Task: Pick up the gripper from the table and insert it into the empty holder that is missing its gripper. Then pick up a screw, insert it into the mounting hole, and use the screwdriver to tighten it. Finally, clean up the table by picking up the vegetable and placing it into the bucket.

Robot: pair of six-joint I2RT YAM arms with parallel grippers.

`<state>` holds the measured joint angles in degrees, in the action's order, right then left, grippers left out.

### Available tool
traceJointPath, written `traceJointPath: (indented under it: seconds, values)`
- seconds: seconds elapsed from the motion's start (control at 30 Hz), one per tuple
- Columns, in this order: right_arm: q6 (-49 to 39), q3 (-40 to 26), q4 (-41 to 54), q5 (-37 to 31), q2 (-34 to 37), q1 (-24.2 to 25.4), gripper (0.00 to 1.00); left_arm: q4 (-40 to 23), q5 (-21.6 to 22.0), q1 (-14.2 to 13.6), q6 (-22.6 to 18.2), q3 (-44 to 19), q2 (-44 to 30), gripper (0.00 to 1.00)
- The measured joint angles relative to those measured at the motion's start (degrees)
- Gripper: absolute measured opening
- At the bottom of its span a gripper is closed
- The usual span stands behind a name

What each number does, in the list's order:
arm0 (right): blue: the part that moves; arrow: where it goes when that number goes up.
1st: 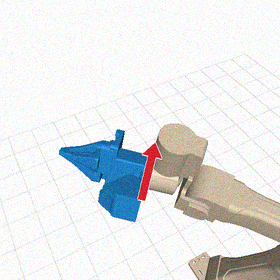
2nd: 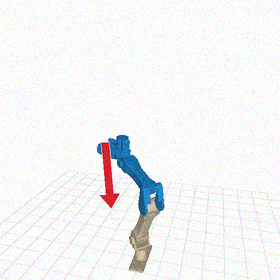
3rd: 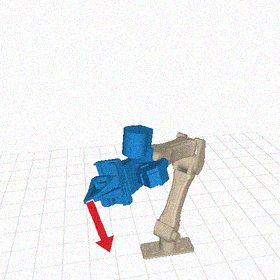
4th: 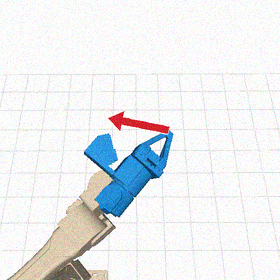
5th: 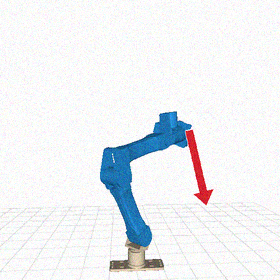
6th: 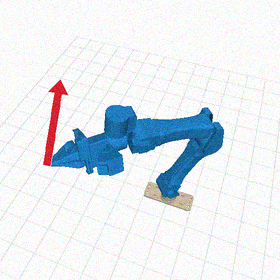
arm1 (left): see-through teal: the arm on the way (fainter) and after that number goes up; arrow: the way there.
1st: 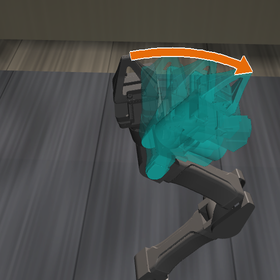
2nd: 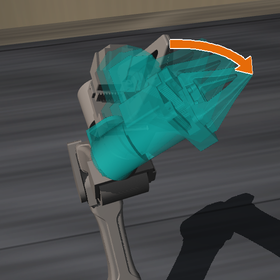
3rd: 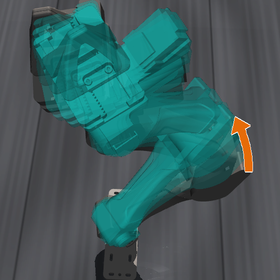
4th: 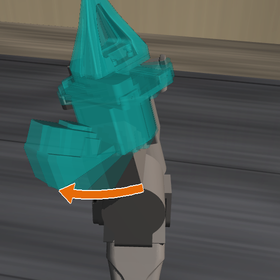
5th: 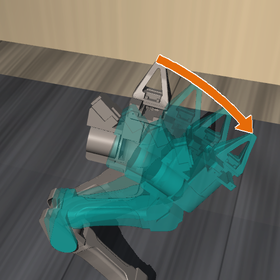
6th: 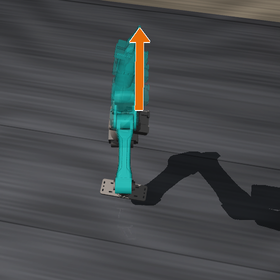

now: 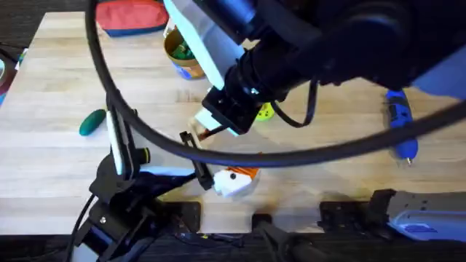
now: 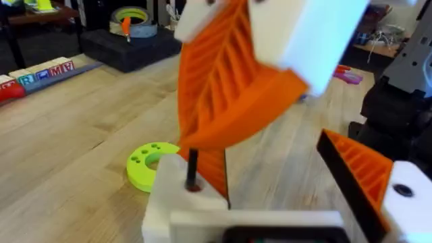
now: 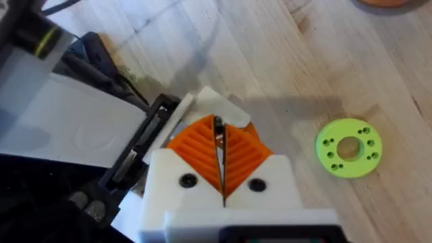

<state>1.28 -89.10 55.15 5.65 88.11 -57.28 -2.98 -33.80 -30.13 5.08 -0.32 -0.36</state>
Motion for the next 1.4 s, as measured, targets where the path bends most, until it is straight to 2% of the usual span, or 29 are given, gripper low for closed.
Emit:
traceJointPath:
  seconds: [0.47, 0.5, 0.7, 0.73, 1.0, 1.3, 1.4]
  values:
    - [0.02, 0.00, 0.22, 0.03, 2.24, -0.08, 0.003, -0.02, -0.09, 0.00, -0.02, 0.00, 0.00, 0.859]
    - [0.28, 0.00, 0.23, 0.11, 2.24, -0.09, 0.056, -0.02, -0.09, 0.00, -0.02, 0.00, 0.00, 0.859]
    - [0.93, -0.13, 0.21, -0.11, 2.23, -0.05, 0.913, -0.04, -0.09, 0.00, -0.13, 0.00, 0.00, 0.859]
    - [0.92, -0.36, 0.22, -0.35, 2.14, 0.08, 0.969, -0.02, -0.09, 0.00, -0.15, 0.00, 0.00, 0.859]
    - [1.33, -2.10, 3.49, -1.17, -2.52, 1.43, 0.990, -0.02, -0.09, 0.00, -0.15, 0.00, 0.00, 0.859]
    - [1.33, -2.22, 11.54, -3.32, -13.63, 9.56, 0.993, -0.02, -0.09, 0.00, -0.15, 0.00, 0.00, 0.859]
    - [2.64, 0.31, 12.83, -3.45, -17.71, 12.57, 0.994, -0.02, -0.09, 0.00, -0.15, 0.00, 0.00, 0.859]
